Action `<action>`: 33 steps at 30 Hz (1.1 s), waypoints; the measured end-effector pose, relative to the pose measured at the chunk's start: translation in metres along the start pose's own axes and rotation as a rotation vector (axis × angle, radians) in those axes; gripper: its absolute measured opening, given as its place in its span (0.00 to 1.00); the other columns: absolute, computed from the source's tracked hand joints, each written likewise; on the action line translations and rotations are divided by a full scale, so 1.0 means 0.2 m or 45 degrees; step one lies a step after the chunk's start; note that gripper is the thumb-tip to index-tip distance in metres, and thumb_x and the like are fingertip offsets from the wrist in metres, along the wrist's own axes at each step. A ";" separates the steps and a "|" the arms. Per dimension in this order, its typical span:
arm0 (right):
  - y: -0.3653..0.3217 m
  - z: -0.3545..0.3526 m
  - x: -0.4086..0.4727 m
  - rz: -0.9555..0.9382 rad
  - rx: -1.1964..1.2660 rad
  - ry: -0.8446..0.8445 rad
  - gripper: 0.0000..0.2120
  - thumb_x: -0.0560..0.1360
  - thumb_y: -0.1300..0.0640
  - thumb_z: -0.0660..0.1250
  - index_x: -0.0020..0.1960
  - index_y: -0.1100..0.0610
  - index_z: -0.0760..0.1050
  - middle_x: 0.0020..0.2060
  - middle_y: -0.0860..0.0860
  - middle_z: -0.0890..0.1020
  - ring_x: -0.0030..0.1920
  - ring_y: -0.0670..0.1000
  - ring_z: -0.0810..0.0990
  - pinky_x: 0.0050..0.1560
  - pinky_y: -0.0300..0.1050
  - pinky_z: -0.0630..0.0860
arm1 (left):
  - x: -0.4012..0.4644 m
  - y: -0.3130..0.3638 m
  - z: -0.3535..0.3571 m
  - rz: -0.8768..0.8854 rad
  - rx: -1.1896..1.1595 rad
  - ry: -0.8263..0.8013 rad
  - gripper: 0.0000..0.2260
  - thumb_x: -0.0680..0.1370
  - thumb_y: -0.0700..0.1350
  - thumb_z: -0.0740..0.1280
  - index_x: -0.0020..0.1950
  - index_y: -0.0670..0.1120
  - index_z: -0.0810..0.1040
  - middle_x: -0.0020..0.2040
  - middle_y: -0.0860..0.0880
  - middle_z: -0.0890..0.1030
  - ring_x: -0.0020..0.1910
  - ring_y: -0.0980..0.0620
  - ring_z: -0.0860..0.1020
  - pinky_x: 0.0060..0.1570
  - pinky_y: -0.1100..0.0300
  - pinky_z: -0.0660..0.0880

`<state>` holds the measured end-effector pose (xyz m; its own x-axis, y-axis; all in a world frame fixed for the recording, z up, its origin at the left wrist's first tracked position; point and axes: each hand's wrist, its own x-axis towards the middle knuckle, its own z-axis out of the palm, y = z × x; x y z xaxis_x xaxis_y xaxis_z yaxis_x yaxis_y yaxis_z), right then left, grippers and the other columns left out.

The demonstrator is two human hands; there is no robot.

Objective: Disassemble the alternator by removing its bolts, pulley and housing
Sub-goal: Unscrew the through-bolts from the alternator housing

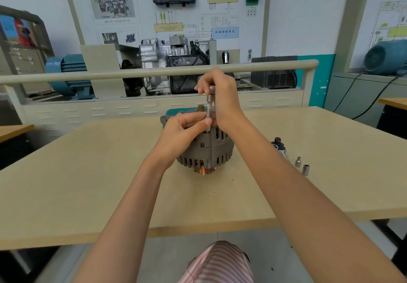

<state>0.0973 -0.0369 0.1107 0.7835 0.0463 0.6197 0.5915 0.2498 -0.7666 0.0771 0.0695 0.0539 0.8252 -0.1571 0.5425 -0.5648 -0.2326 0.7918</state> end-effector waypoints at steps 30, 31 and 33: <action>0.05 0.00 0.05 0.057 0.275 -0.101 0.34 0.82 0.53 0.45 0.19 0.56 0.69 0.20 0.50 0.73 0.30 0.47 0.75 0.51 0.43 0.73 | -0.01 0.01 0.01 -0.048 0.045 0.028 0.10 0.78 0.44 0.66 0.56 0.55 0.81 0.51 0.54 0.84 0.59 0.48 0.77 0.64 0.44 0.70; 0.05 -0.01 0.05 0.027 0.213 -0.093 0.34 0.82 0.53 0.45 0.20 0.56 0.71 0.21 0.49 0.74 0.32 0.46 0.76 0.53 0.43 0.71 | -0.01 0.01 0.01 -0.032 0.050 0.026 0.10 0.78 0.44 0.66 0.57 0.53 0.81 0.52 0.52 0.84 0.60 0.47 0.77 0.64 0.44 0.69; 0.06 -0.01 0.01 -0.108 -0.064 -0.066 0.31 0.81 0.53 0.46 0.26 0.57 0.74 0.26 0.47 0.77 0.34 0.43 0.76 0.52 0.39 0.69 | -0.02 0.00 0.00 -0.002 0.062 0.019 0.10 0.78 0.44 0.65 0.57 0.52 0.81 0.52 0.52 0.84 0.60 0.46 0.77 0.64 0.44 0.70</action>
<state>0.1056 -0.0356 0.1027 0.7199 0.0773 0.6897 0.6653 0.2061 -0.7175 0.0745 0.0691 0.0518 0.8258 -0.1428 0.5456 -0.5625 -0.2795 0.7782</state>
